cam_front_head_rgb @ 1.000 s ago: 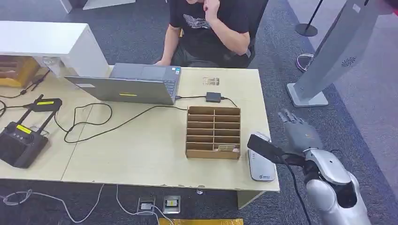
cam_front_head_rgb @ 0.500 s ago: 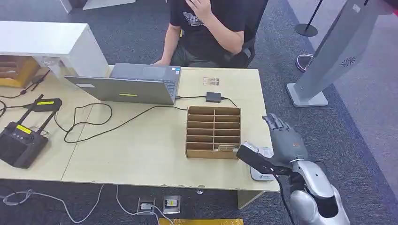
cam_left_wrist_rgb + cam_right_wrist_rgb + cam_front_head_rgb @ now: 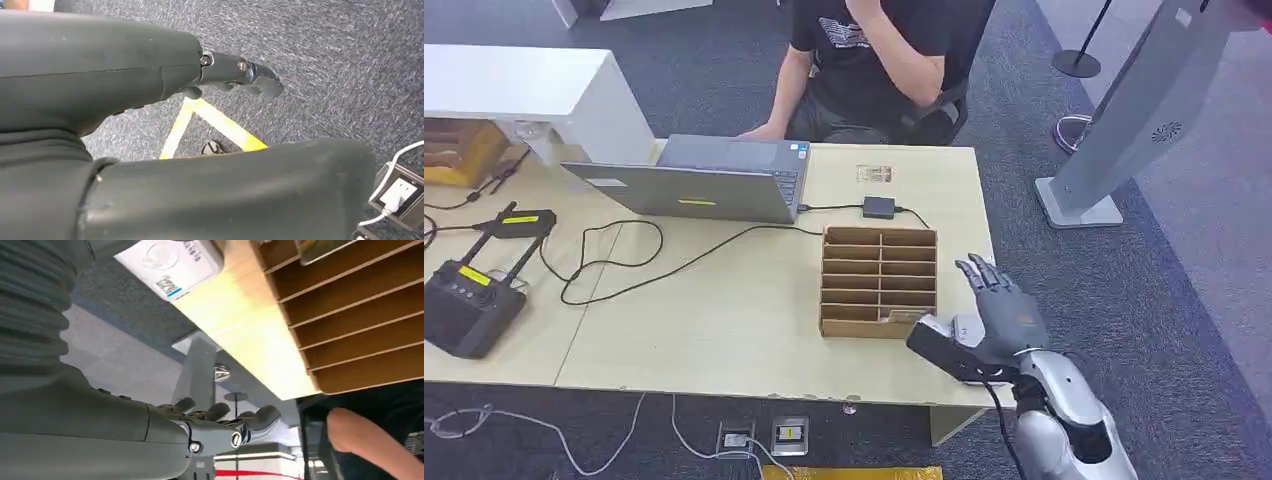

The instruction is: Pass the card to the sensor for recognition and then transmit it.

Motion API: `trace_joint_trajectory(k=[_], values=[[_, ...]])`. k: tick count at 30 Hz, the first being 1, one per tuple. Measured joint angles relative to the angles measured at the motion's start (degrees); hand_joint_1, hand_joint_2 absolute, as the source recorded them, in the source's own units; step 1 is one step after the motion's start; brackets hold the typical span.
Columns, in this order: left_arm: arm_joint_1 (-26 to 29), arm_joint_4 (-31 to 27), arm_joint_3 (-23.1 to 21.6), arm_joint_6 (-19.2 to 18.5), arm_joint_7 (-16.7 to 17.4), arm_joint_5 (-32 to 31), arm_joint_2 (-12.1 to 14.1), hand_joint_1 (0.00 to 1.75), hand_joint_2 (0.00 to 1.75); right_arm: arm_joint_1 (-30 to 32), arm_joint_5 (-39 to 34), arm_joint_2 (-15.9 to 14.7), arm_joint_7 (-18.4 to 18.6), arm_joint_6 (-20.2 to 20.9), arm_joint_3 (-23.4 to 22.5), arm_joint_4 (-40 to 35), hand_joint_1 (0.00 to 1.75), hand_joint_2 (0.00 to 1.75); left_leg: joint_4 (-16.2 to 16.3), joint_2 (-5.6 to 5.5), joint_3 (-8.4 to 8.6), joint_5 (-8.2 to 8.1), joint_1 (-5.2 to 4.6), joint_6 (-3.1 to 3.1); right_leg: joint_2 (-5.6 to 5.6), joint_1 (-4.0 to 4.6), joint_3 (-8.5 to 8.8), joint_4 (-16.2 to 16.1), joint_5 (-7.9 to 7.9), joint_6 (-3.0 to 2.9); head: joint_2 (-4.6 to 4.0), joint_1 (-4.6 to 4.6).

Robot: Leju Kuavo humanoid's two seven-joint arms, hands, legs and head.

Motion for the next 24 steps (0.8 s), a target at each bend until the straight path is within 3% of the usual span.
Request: trace_joint_trajectory(k=[14,24], values=[[0.0,0.0,-1.05,0.06,-0.15,0.96,0.22,0.0,0.0,-0.69,-1.12,0.72,-4.66,-1.84,3.43,3.94,0.0,1.75,0.0,0.0,-0.01,0.0,0.0,0.0,0.0,0.0,0.0,0.0,0.0,0.0,0.0,-0.02],[-0.01,0.0,-1.59,-0.15,-0.15,1.01,0.61,0.0,0.0,-2.63,0.65,1.34,-6.05,-4.33,6.49,6.28,0.0,1.75,0.0,0.0,-0.01,0.0,0.0,0.0,0.0,0.0,0.0,0.0,0.0,0.0,0.02,0.0]])
